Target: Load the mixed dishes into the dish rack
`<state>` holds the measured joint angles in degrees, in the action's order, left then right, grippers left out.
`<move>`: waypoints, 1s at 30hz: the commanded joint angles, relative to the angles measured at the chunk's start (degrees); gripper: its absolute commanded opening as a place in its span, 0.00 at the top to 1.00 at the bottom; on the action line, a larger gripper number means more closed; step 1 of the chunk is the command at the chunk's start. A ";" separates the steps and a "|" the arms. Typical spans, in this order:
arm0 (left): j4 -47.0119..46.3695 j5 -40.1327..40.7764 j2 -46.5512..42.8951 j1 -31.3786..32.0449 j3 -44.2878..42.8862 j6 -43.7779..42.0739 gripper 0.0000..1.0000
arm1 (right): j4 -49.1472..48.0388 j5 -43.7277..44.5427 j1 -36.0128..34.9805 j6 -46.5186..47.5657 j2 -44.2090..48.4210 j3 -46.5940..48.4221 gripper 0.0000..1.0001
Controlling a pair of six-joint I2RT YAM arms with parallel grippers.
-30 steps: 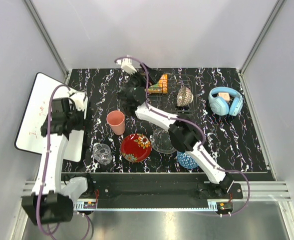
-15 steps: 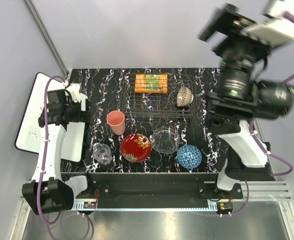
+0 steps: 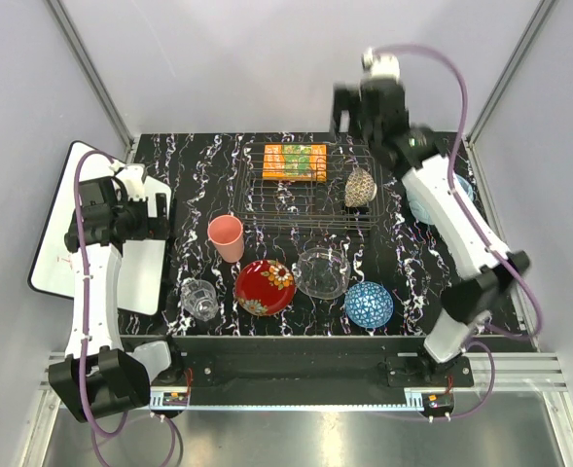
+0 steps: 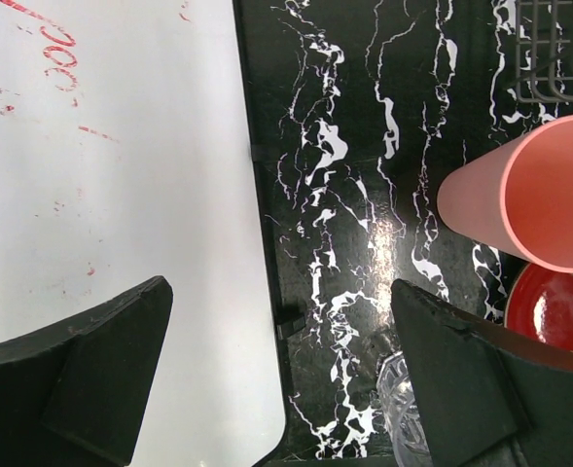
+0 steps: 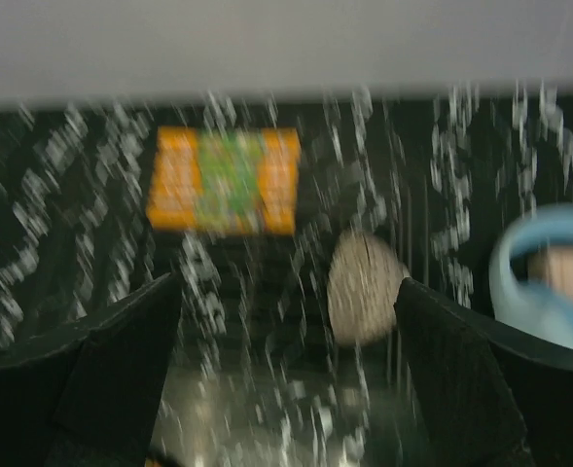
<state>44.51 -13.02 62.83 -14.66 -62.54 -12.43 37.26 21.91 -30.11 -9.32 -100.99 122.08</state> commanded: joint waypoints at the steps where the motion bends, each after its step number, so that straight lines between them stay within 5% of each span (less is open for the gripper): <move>1: -0.39 -1.75 -1.22 -0.20 -1.62 0.03 0.01 | -2.82 -5.56 0.04 -18.16 21.26 -24.94 0.02; 18: 1.10 -1.22 -1.30 -0.20 -1.88 0.21 0.01 | 17.05 -12.95 1.37 -42.25 52.45 -72.31 0.09; 30: 2.16 -1.48 -1.74 -0.20 -3.11 0.56 0.01 | 27.88 -17.06 1.37 -49.12 60.46 -82.69 0.08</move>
<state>47.27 -13.30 62.33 -14.66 -62.67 -12.38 62.78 8.05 -28.80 -55.42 -41.80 42.24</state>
